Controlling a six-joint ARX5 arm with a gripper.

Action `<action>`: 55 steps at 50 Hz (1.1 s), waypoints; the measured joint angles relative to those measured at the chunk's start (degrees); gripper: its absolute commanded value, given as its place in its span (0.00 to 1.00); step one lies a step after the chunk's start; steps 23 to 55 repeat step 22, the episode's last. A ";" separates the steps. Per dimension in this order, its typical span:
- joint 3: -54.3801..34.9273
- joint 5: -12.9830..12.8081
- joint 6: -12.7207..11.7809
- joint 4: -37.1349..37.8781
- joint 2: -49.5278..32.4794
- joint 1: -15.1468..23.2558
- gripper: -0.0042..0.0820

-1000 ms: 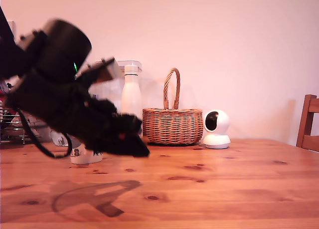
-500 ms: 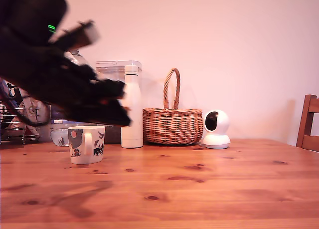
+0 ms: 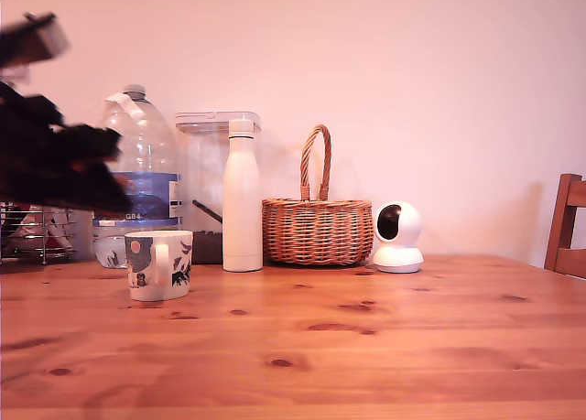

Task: Pick up the coffee capsules from the table one by one and drop them inside the nearest coffee cup

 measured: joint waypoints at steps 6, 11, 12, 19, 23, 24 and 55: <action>-0.02 -1.16 0.00 -1.90 -2.75 2.38 0.23; -0.02 -1.38 0.00 -3.26 -4.70 4.57 0.23; -0.02 -1.40 0.00 -3.39 -5.03 4.96 0.23; -0.02 -1.44 0.02 -4.24 -6.93 7.08 0.23; -0.02 -1.44 0.02 -4.26 -7.41 7.52 0.23; -0.02 -1.44 0.02 -4.26 -7.41 7.52 0.23; -0.02 -1.44 0.02 -4.26 -7.41 7.52 0.23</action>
